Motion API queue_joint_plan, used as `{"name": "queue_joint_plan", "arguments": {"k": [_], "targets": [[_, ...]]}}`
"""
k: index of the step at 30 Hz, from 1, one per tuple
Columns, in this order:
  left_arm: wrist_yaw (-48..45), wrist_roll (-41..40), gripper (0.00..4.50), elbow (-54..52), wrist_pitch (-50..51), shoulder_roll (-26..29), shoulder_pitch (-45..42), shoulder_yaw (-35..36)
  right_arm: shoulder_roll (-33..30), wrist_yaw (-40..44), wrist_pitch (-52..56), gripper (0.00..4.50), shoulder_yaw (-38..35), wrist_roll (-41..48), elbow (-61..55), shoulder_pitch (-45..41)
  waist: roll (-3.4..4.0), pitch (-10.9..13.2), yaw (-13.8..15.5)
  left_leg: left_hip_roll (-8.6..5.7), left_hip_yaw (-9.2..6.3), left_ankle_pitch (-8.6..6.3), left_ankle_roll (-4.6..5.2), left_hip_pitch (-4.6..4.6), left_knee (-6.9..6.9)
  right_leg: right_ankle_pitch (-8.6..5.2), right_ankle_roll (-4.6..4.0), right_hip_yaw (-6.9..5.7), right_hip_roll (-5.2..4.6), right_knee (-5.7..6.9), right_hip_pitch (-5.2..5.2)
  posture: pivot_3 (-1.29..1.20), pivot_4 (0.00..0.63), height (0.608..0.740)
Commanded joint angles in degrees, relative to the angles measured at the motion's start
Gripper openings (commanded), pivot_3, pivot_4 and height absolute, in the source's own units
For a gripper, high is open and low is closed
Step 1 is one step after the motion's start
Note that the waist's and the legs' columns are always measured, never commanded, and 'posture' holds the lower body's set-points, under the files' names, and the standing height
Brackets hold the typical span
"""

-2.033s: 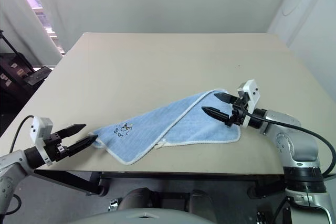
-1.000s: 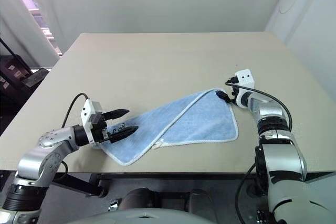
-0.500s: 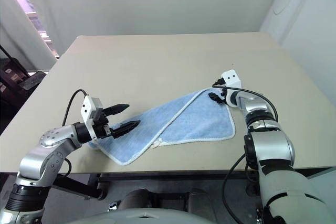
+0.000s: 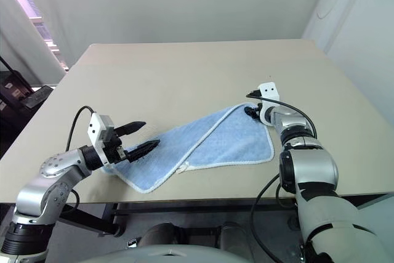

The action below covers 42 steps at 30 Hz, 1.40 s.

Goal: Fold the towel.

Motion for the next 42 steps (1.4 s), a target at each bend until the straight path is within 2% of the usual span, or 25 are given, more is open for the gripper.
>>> {"name": "queue_joint_plan", "arguments": {"k": [1,6,11,16,19,22,27,31,42], "targets": [[0.4,-0.8,4.5,-2.5,-0.2,0.3,-0.8,1.3,0.5,-2.3,-1.0,1.72,-0.3,-0.9,0.4,-0.9,0.0,0.0,0.0,0.0,0.0,0.0,0.0,0.0,0.0,0.0,0.0,0.0,0.0,0.0,0.0,0.0,0.0,0.724],[0.7,-0.9,4.5,-2.7,-0.4,0.6,-0.7,1.5,1.0,-4.1,-3.2,0.02,-0.1,-1.7,0.4,-1.2,0.0,0.0,0.0,0.0,0.0,0.0,0.0,0.0,0.0,0.0,0.0,0.0,0.0,-0.02,0.01,0.0,0.0,0.724],[-0.5,-1.5,4.5,-2.8,0.8,2.8,-0.1,1.9,0.6,-3.4,-4.6,0.02,-1.3,-1.0,-0.2,-1.9,0.02,0.0,0.0,0.0,0.01,0.0,0.0,-0.01,-0.04,0.0,0.0,0.0,0.0,-0.02,-0.01,0.0,0.0,0.724],[-4.6,-4.2,4.5,-6.0,3.7,7.0,2.4,2.1,-0.4,3.5,-5.6,0.02,-3.5,2.4,-4.4,-3.8,0.08,0.1,0.0,0.0,0.01,0.02,-0.01,-0.15,-0.13,0.03,0.09,0.02,0.02,-0.02,-0.03,0.0,0.0,0.724],[-5.0,-4.1,4.5,-6.3,3.9,7.7,3.0,1.6,-1.0,7.6,-3.9,0.02,-4.4,4.8,-9.8,-3.9,0.15,0.1,0.0,0.0,0.01,0.06,0.03,-0.23,-0.17,0.04,0.12,0.02,0.03,-0.02,-0.14,0.0,0.0,0.724],[-6.4,-4.4,4.5,-6.8,4.8,8.1,3.5,0.3,-1.1,10.2,0.7,0.02,-4.6,7.6,-22.8,-1.0,0.2,0.1,0.0,0.01,0.01,0.05,0.02,-0.24,-0.2,0.03,0.13,0.02,0.04,-0.03,-0.16,0.0,0.0,0.724],[-7.7,-1.8,4.5,-6.3,2.9,8.3,3.7,-1.6,-0.6,7.2,10.7,0.02,-5.8,11.7,-44.1,3.4,0.22,0.1,0.2,0.04,-0.01,0.02,-0.02,-0.31,-0.26,0.0,0.09,0.01,0.03,-0.1,-0.27,0.0,0.0,0.724],[-9.4,-0.4,4.5,-6.4,1.6,8.4,3.3,-4.1,0.2,2.6,14.1,0.02,-4.1,11.3,-55.2,4.1,0.23,0.2,0.2,0.04,-0.01,0.01,-0.04,-0.51,-0.25,-0.02,0.0,0.02,-0.01,-0.16,-0.61,0.0,0.0,0.724],[-10.1,8.5,4.5,1.4,-4.8,4.8,-1.9,-12.7,2.8,-7.0,16.7,0.02,-0.9,8.7,-63.1,-0.3,0.23,0.2,0.2,0.02,0.02,0.11,0.08,-0.95,-0.23,0.05,0.1,0.01,0.02,-0.14,-0.84,0.0,0.0,0.724]]}}
